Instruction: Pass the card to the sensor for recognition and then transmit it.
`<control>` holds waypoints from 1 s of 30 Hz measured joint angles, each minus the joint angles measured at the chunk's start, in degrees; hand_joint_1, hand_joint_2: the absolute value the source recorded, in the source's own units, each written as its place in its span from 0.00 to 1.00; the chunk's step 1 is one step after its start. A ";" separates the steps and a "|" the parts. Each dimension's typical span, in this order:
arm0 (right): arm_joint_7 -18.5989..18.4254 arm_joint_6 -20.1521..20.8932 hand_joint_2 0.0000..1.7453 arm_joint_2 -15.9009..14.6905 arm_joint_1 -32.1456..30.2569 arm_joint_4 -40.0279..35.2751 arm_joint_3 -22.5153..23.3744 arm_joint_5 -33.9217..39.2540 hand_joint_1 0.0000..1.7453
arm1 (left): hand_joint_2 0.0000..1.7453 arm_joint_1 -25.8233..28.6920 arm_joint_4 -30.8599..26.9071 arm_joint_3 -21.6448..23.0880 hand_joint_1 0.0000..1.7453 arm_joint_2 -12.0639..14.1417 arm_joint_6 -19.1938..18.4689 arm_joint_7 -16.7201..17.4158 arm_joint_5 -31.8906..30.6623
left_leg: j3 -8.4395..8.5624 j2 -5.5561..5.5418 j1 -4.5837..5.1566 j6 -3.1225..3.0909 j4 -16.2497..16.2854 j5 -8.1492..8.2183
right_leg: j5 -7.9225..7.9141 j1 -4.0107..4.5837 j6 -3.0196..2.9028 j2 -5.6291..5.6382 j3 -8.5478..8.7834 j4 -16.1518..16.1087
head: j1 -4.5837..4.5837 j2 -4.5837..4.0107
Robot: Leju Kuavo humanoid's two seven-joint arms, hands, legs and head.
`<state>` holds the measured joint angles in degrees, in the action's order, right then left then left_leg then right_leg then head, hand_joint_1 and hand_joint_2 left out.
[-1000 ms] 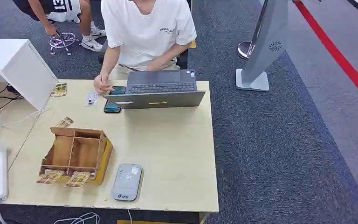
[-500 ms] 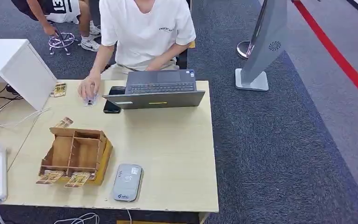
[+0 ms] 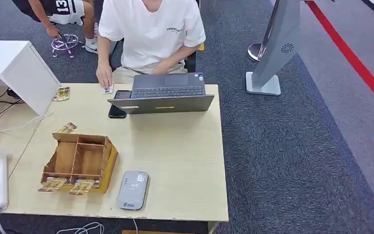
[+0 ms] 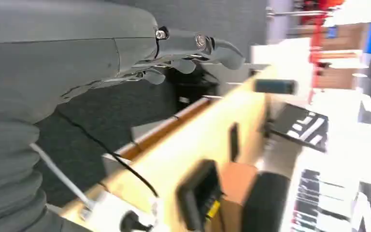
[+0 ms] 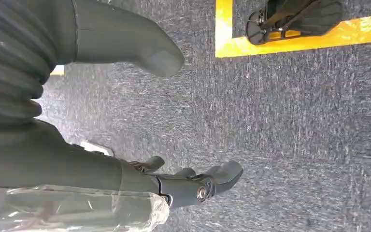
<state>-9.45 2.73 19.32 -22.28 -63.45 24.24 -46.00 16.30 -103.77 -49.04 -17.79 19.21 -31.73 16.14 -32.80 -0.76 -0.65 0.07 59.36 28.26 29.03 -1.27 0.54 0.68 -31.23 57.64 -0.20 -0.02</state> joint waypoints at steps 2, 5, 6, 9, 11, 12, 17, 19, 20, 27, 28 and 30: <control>0.62 0.27 1.00 0.00 0.28 0.42 0.57 -1.03 0.00 | 1.00 0.05 -3.12 0.94 0.00 -0.02 0.40 -0.46 -2.33 | 0.00 0.00 0.00 0.00 0.00 0.00 | 0.00 0.00 0.00 0.00 0.00 0.00 | 0.00 0.00; 1.62 0.57 1.00 0.00 0.79 1.23 1.49 -2.56 0.00 | 1.00 0.07 -8.15 2.45 0.00 -0.09 1.27 -1.45 -6.09 | 0.00 0.00 0.01 0.00 0.00 0.00 | 0.00 -0.01 0.00 0.00 0.01 0.00 | 0.00 0.00; 1.93 0.88 1.00 0.02 0.97 1.53 1.79 -3.09 0.00 | 1.00 0.06 -9.76 2.88 0.00 -0.11 1.40 -1.62 -7.38 | 0.00 0.00 0.01 0.00 0.00 0.00 | 0.00 -0.01 0.00 0.00 0.01 0.00 | -0.02 0.00; 2.89 1.25 1.00 0.00 1.47 2.41 2.63 -4.53 0.00 | 1.00 0.17 -14.18 4.24 0.00 -0.31 2.15 -2.45 -10.55 | -0.01 0.00 0.01 0.00 0.00 0.00 | 0.00 -0.01 0.00 0.00 0.01 0.00 | 0.00 0.00; 3.61 1.51 1.00 0.02 1.93 3.06 3.48 -5.67 0.00 | 1.00 0.20 -17.90 5.44 0.00 -0.39 2.69 -3.22 -13.48 | -0.01 -0.01 0.01 0.00 0.00 0.00 | 0.00 -0.01 0.00 -0.01 0.00 0.00 | 0.00 0.00; 3.96 1.66 1.00 0.02 2.06 3.28 3.63 -6.17 0.00 | 1.00 0.15 -19.43 5.81 0.00 -0.39 3.00 -3.44 -14.79 | -0.01 0.00 0.01 0.00 0.00 0.00 | 0.00 -0.01 0.00 -0.01 0.00 0.00 | 0.02 0.00; 5.66 2.45 1.00 0.02 2.97 4.89 5.33 -8.85 0.00 | 1.00 0.22 -27.69 8.28 0.00 -0.57 4.35 -4.85 -21.20 | -0.01 0.00 0.01 0.00 0.00 0.00 | 0.00 -0.01 0.00 -0.01 0.01 0.00 | -0.02 0.00; 6.38 2.76 1.00 0.02 3.31 5.51 6.01 -9.92 0.00 | 1.00 0.23 -30.70 9.05 0.00 -0.59 4.75 -5.51 -23.73 | -0.01 0.00 0.01 0.00 0.00 0.00 | 0.00 -0.01 0.00 0.00 0.01 0.00 | -0.02 0.00; 6.71 2.91 1.00 0.02 3.44 5.81 6.27 -10.47 0.00 | 1.00 0.23 -32.19 9.59 0.00 -0.64 5.03 -5.73 -24.94 | -0.01 0.00 0.01 0.00 0.00 0.00 | 0.00 -0.01 0.00 0.00 0.01 0.00 | 0.00 0.00; 9.12 4.02 1.00 0.04 4.47 7.78 8.24 -14.17 0.00 | 1.00 0.23 -36.38 11.28 0.00 -0.83 6.95 -3.87 -31.17 | 0.00 0.00 0.01 0.00 0.00 0.00 | 0.00 -0.01 0.00 -0.01 0.01 0.00 | -0.02 0.00; 9.38 4.13 1.00 0.04 4.59 8.00 8.46 -14.58 0.00 | 1.00 0.24 -36.53 11.36 0.00 -0.83 7.06 -3.81 -31.79 | 0.00 0.00 0.01 0.00 0.00 0.00 | 0.00 -0.01 0.00 -0.01 0.01 0.00 | 0.00 0.00; 9.60 4.22 1.00 0.04 4.75 8.31 8.81 -14.71 0.00 | 1.00 0.24 -36.64 11.38 0.00 -0.83 7.22 -3.72 -32.33 | -0.01 0.00 0.01 0.00 0.00 0.00 | 0.00 -0.01 0.00 0.00 0.01 0.00 | -0.02 0.00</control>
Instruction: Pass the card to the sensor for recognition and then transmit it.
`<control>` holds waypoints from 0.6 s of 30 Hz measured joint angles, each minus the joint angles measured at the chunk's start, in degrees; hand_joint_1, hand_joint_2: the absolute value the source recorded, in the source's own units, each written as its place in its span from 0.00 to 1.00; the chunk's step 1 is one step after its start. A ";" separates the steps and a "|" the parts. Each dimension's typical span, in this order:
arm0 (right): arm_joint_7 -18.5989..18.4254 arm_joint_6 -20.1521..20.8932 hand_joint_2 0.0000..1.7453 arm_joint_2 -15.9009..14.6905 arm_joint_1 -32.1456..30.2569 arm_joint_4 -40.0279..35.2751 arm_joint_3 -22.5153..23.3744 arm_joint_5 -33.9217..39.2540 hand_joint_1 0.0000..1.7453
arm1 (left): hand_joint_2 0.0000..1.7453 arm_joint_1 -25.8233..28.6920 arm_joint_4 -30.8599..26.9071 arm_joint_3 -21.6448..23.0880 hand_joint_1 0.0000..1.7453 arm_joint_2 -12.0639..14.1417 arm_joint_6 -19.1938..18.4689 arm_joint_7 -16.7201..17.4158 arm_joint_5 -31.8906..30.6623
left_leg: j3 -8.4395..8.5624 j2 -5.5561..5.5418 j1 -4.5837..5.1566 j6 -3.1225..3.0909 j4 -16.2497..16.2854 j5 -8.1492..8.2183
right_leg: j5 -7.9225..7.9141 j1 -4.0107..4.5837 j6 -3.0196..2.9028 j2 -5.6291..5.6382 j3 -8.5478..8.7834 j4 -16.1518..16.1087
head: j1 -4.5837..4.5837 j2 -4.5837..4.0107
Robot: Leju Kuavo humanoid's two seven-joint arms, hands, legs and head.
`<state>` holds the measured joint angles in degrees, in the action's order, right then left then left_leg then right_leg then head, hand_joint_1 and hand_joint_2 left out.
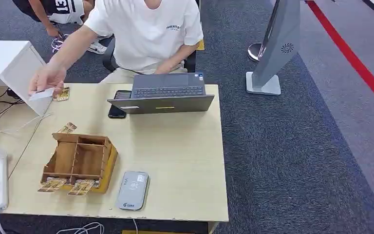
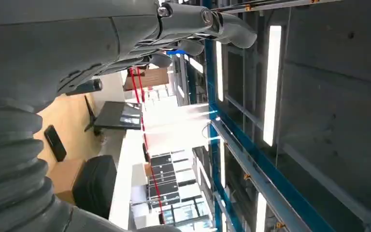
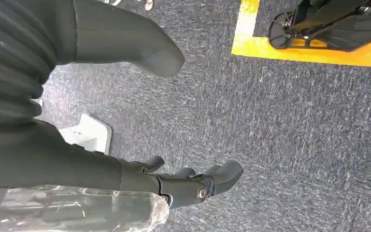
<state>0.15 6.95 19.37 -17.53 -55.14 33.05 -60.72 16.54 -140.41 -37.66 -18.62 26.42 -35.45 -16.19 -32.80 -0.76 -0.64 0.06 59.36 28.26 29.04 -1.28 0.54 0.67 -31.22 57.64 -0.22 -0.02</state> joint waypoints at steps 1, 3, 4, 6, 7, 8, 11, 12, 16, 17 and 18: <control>0.00 0.00 1.00 0.00 0.05 0.09 0.09 -0.02 0.00 | 1.00 0.00 -0.04 0.00 0.00 0.00 0.04 0.00 -0.05 | 0.00 0.00 0.00 0.00 0.00 0.00 | 0.00 0.00 0.00 0.00 0.00 0.00 | 0.00 0.00; 0.02 0.00 1.00 0.00 0.16 0.31 0.20 -0.11 0.00 | 1.00 0.00 -0.07 0.00 0.00 0.00 0.09 0.05 -0.20 | 0.00 0.00 0.00 0.00 0.00 0.00 | 0.00 0.00 0.00 0.00 0.00 0.00 | 0.00 0.00; 0.02 0.00 1.00 0.00 0.18 0.39 0.24 -0.15 0.00 | 1.00 0.00 -0.09 0.00 0.00 0.00 0.09 0.09 -0.20 | 0.00 0.00 0.00 0.00 0.00 0.00 | 0.00 0.00 0.00 0.00 0.00 0.00 | 0.00 0.00; 0.02 0.00 1.00 0.00 0.20 0.52 0.31 -0.20 0.00 | 1.00 0.00 -0.11 0.00 0.00 0.00 0.09 0.20 -0.35 | 0.00 0.00 0.00 0.00 0.00 0.00 | 0.00 0.00 0.00 0.00 0.00 0.00 | 0.00 0.00; 0.04 0.00 1.00 0.00 0.20 0.57 0.33 -0.20 0.00 | 1.00 0.00 -0.11 0.00 0.00 0.00 0.09 0.31 -0.35 | 0.00 0.00 0.00 0.00 0.00 0.00 | 0.00 0.00 0.00 0.00 0.00 0.00 | 0.00 0.00; 0.04 0.00 1.00 0.00 0.20 0.63 0.33 -0.22 0.00 | 1.00 0.00 -0.13 0.00 0.00 0.00 0.11 0.37 -0.40 | 0.00 0.00 0.00 0.00 0.00 0.00 | 0.00 0.00 0.00 0.00 0.00 0.00 | 0.00 0.00; 0.04 0.00 1.00 0.00 0.22 0.79 0.33 -0.30 0.00 | 1.00 0.00 -0.15 0.02 0.00 -0.02 0.11 0.44 -0.53 | 0.00 0.00 0.00 0.00 0.00 0.00 | 0.00 0.00 0.00 0.00 0.00 0.00 | 0.00 0.00; -0.49 -0.06 1.00 0.00 0.24 0.83 0.35 0.34 0.00 | 1.00 0.05 -0.17 0.02 0.00 0.00 -0.47 0.74 -0.94 | 0.04 0.00 0.00 0.00 0.01 0.00 | 0.00 0.00 0.00 0.01 -0.06 -0.02 | -0.02 0.00; -4.45 -0.79 1.00 0.00 1.19 1.69 1.29 4.04 0.00 | 1.00 -0.64 0.46 0.44 0.00 1.30 -3.73 2.04 -5.73 | 0.17 0.07 0.01 0.00 0.09 0.00 | 0.01 -0.02 0.01 0.11 -0.32 -0.15 | -0.02 0.00; -4.45 -0.79 1.00 0.00 1.19 1.69 1.29 4.04 0.00 | 1.00 -0.64 0.46 0.44 0.00 1.30 -3.73 2.04 -5.73 | 0.17 0.07 0.01 0.00 0.09 0.00 | 0.01 -0.02 0.01 0.11 -0.32 -0.15 | -0.02 0.00; -4.45 -0.79 1.00 0.00 1.19 1.69 1.29 4.04 0.00 | 1.00 -0.64 0.46 0.44 0.00 1.30 -3.73 2.04 -5.73 | 0.17 0.07 0.01 0.00 0.09 0.00 | 0.01 -0.02 0.01 0.11 -0.32 -0.15 | -0.02 0.00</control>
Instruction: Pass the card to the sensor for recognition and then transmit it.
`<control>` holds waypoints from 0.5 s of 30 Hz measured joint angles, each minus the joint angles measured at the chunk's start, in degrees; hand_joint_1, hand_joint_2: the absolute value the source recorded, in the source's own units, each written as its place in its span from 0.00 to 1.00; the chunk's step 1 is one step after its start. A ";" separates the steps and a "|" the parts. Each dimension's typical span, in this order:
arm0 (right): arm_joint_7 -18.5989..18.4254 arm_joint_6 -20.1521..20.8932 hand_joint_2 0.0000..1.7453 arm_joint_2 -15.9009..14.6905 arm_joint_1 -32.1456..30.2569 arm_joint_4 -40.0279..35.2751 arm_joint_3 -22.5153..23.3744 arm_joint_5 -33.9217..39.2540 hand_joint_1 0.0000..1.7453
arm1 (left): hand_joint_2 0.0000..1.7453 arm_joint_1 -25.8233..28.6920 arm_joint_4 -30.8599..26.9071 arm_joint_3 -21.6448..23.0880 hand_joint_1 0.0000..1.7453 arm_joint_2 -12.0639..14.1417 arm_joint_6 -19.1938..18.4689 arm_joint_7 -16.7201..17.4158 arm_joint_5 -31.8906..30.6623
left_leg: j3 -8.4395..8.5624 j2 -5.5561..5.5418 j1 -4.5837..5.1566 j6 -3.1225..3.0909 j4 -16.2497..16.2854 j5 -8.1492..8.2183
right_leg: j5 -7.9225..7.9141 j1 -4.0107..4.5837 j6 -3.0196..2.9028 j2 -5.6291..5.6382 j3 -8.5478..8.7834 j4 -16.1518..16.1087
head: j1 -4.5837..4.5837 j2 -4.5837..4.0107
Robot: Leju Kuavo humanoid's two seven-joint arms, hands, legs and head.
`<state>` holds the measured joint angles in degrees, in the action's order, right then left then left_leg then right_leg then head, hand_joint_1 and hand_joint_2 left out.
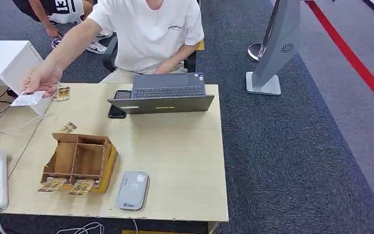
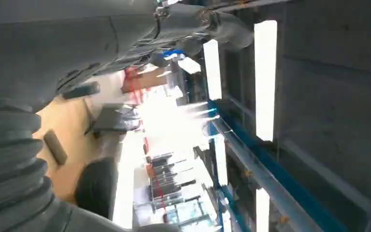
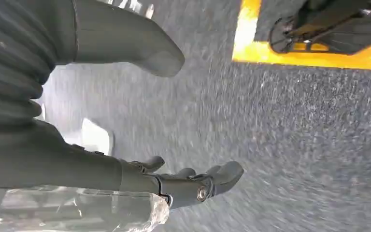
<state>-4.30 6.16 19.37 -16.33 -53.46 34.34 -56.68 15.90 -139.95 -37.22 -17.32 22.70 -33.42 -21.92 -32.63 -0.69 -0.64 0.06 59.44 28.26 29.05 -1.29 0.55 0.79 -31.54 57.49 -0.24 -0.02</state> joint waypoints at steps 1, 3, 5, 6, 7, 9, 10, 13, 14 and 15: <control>0.00 0.00 1.00 0.00 0.00 0.00 0.00 0.00 0.00 | 1.00 0.00 0.00 0.00 0.00 0.00 0.00 0.00 0.00 | 0.00 0.00 0.00 0.00 0.00 0.00 | 0.00 0.00 0.00 0.00 0.00 0.00 | 0.00 0.00; -1.97 -0.24 1.00 0.00 0.54 0.46 0.50 1.57 0.00 | 1.00 -1.35 0.72 0.68 0.00 0.90 -1.84 0.13 -3.33 | 0.01 -0.02 -0.01 -0.01 0.03 -0.02 | 0.00 0.01 0.01 0.02 -0.07 -0.01 | -0.15 0.00; -8.72 -0.87 1.00 0.02 2.70 2.05 2.62 4.86 0.00 | 1.00 -13.21 7.91 5.45 0.00 6.17 -14.05 4.39 -21.25 | -0.41 -1.04 0.08 -0.05 -0.04 -0.58 | -0.09 -0.06 0.05 -1.06 0.10 0.06 | 0.13 0.00; -9.98 -1.35 1.00 -0.15 5.19 3.36 4.73 4.40 0.00 | 1.00 -25.13 18.00 16.31 0.00 10.76 -46.03 25.77 -57.85 | -1.08 -1.54 0.02 0.17 -0.25 -0.74 | -0.38 0.01 -0.37 -1.59 0.56 0.21 | 0.18 -0.02; -9.97 -1.35 1.00 -0.28 5.84 4.87 7.07 3.62 0.00 | 1.00 -29.95 21.76 23.60 0.00 14.30 -82.76 58.73 -72.89 | -0.77 0.11 -0.02 0.23 -0.11 -1.01 | -1.12 0.03 -0.20 0.22 -0.29 0.31 | -0.02 0.00; -9.58 -1.35 1.00 -0.28 6.16 6.16 8.83 3.40 0.00 | 1.00 -31.74 22.95 28.13 0.00 16.32 -74.91 55.55 -68.63 | -1.09 -0.02 -0.02 0.15 -0.09 -1.07 | -1.01 0.03 -0.11 0.05 -0.47 0.31 | 0.00 0.00; -9.58 -1.35 1.00 -0.28 6.23 6.36 9.00 3.40 0.00 | 1.00 -32.16 23.23 28.74 0.00 16.56 -69.16 53.96 -68.39 | -1.12 -0.02 -0.02 0.13 -0.10 -1.04 | -1.01 0.02 -0.11 0.04 -0.48 0.31 | 0.09 0.00; -9.58 -1.35 1.00 -0.28 6.23 6.75 9.31 3.40 0.00 | 1.00 -32.80 23.71 29.59 0.00 17.17 -64.90 53.02 -68.11 | -1.07 0.03 0.00 0.18 -0.12 -0.98 | -0.98 0.00 -0.12 0.10 -0.51 0.29 | 0.06 0.00; -9.56 -1.35 1.00 -0.28 6.24 6.82 9.46 3.40 0.00 | 1.00 -32.80 23.93 29.77 0.00 17.24 -64.88 52.96 -68.09 | -1.08 0.02 -0.01 0.18 -0.12 -0.98 | -0.98 0.01 -0.12 0.09 -0.53 0.29 | 0.06 0.00; -9.54 -1.35 1.00 -0.28 6.26 6.90 9.59 3.40 0.00 | 1.00 -32.80 24.08 29.94 0.00 17.32 -64.86 52.96 -68.09 | -1.10 0.02 -0.02 0.18 -0.12 -0.99 | -0.97 0.01 -0.12 0.07 -0.54 0.29 | 0.09 0.00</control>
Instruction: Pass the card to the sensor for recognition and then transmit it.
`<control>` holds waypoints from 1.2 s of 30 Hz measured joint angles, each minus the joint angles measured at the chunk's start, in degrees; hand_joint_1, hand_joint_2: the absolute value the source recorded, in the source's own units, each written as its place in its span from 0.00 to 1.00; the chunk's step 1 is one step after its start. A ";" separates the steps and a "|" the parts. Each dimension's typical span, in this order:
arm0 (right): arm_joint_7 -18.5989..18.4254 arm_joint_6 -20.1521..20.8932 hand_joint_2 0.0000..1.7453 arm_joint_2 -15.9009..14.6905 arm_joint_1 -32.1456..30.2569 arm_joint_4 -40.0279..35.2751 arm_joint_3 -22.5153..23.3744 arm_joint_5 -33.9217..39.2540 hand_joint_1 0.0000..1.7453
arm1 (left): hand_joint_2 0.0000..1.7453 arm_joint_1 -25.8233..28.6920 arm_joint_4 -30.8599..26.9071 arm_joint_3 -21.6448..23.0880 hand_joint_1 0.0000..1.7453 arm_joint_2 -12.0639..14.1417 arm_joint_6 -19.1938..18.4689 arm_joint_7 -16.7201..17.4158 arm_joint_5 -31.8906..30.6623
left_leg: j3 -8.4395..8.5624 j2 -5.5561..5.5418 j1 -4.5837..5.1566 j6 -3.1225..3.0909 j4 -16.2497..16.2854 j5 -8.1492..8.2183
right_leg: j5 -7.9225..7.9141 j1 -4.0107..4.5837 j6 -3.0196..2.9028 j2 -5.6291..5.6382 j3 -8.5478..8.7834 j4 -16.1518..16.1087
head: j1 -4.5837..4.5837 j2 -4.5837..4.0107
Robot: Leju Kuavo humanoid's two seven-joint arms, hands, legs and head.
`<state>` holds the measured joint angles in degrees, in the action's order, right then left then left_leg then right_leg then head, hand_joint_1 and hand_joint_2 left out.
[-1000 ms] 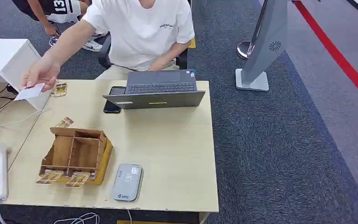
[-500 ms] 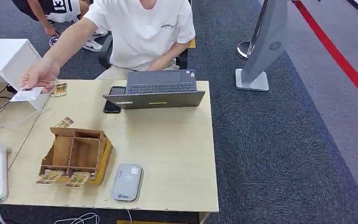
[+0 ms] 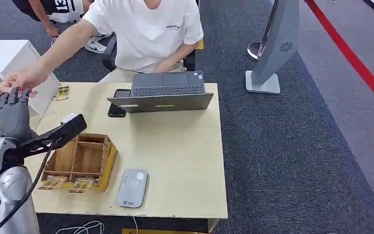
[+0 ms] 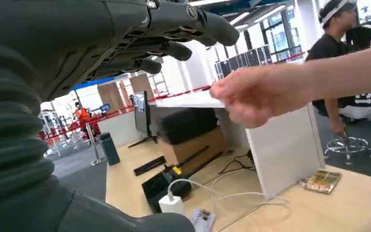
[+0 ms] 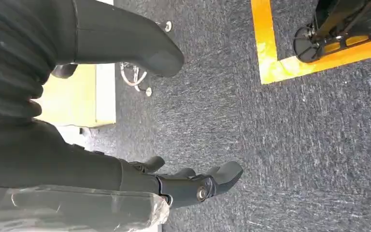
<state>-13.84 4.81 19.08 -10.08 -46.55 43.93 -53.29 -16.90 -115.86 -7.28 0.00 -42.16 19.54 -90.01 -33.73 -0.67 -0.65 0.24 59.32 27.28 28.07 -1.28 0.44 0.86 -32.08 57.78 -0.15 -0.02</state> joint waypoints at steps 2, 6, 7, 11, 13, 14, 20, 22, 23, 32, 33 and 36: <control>0.02 0.00 1.00 0.00 0.00 0.17 0.26 0.00 0.00 | 1.00 0.00 0.24 0.33 0.00 0.13 0.11 0.00 0.02 | -0.01 -0.01 0.00 0.00 -0.01 -0.01 | 0.00 0.00 0.00 -0.04 0.01 0.00 | -0.02 -0.02; 0.00 0.00 1.00 0.00 0.00 0.33 0.41 0.00 0.00 | 1.00 0.00 0.68 0.61 0.00 0.37 0.26 0.00 0.09 | 0.01 0.00 -0.01 0.01 -0.01 -0.02 | -0.01 0.01 0.00 -0.02 0.01 0.01 | -0.04 0.00; 0.02 0.00 1.00 0.00 0.00 0.35 0.46 0.00 0.00 | 1.00 -0.01 0.76 0.63 0.00 0.39 0.31 0.00 0.09 | 0.01 -0.01 -0.01 0.01 -0.01 -0.02 | -0.01 0.01 0.00 -0.03 0.01 0.01 | -0.02 0.00; 0.02 0.00 1.00 0.00 0.00 0.39 0.48 0.00 0.00 | 1.00 0.00 1.09 0.65 0.00 0.46 0.33 0.00 0.09 | 0.00 -0.01 0.00 0.01 -0.01 -0.02 | -0.01 0.00 0.00 -0.03 0.02 0.01 | -0.02 0.00; 0.02 0.00 1.00 0.00 0.01 0.46 0.48 0.00 0.00 | 1.00 0.00 1.14 0.68 0.00 0.50 0.33 0.00 0.09 | 0.00 -0.01 0.00 0.01 -0.01 -0.02 | -0.01 0.00 0.00 -0.03 0.01 0.01 | -0.02 0.00; 0.02 0.00 1.00 0.00 0.02 0.50 0.48 0.00 0.00 | 1.00 0.00 1.18 0.68 0.00 0.50 0.33 0.00 0.09 | 0.00 -0.01 0.00 0.01 -0.01 -0.02 | 0.00 0.00 0.00 -0.03 0.01 0.01 | -0.02 0.00; 0.00 0.00 1.00 0.00 0.05 0.66 0.50 0.00 0.00 | 1.00 0.00 1.27 0.70 0.00 0.57 0.37 0.00 0.09 | 0.00 -0.01 0.00 0.01 -0.01 -0.02 | 0.00 0.00 0.00 -0.03 0.01 0.01 | -0.02 0.00; 0.04 0.00 1.00 0.00 0.04 0.68 0.52 -0.43 0.00 | 1.00 0.31 1.27 0.85 0.00 0.59 0.87 0.04 0.09 | 0.00 -0.01 0.00 0.01 -0.01 -0.02 | 0.00 0.00 0.00 -0.03 0.02 0.01 | -0.02 0.00; 0.04 0.00 1.00 0.00 0.04 0.66 0.54 -0.76 0.00 | 1.00 0.65 1.27 1.00 0.00 0.59 1.05 0.09 0.09 | 0.00 -0.01 0.00 0.01 -0.01 -0.02 | -0.01 0.00 0.00 -0.03 0.02 0.01 | -0.02 0.00; 0.11 0.02 1.00 0.00 0.03 0.76 0.81 -0.94 0.00 | 1.00 2.10 1.27 1.09 0.00 0.57 2.05 0.09 0.09 | -0.01 -0.01 0.00 0.01 -0.01 -0.02 | 0.00 0.01 0.00 -0.03 0.02 0.01 | -0.02 0.00; 0.11 0.02 1.00 0.00 0.03 0.78 0.83 -0.94 0.00 | 1.00 2.14 1.27 1.09 0.00 0.57 2.07 0.09 0.09 | -0.01 -0.01 0.00 0.01 -0.01 -0.02 | 0.00 0.01 0.00 -0.04 0.02 0.01 | -0.02 0.00; 0.22 0.02 1.00 0.00 0.04 0.83 0.85 -1.31 0.00 | 1.00 2.15 1.27 1.09 0.00 0.57 2.25 -0.11 0.09 | -0.01 -0.01 0.00 0.01 -0.01 -0.02 | 0.00 0.01 0.00 -0.04 0.02 0.01 | -0.02 0.00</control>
<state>-13.62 4.83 19.08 -10.04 -45.72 44.78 -54.60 -14.75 -114.60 -6.19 0.57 -39.91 19.43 -89.92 -33.73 -0.68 -0.65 0.25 59.31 27.26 28.07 -1.28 0.43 0.82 -32.05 57.80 -0.18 -0.02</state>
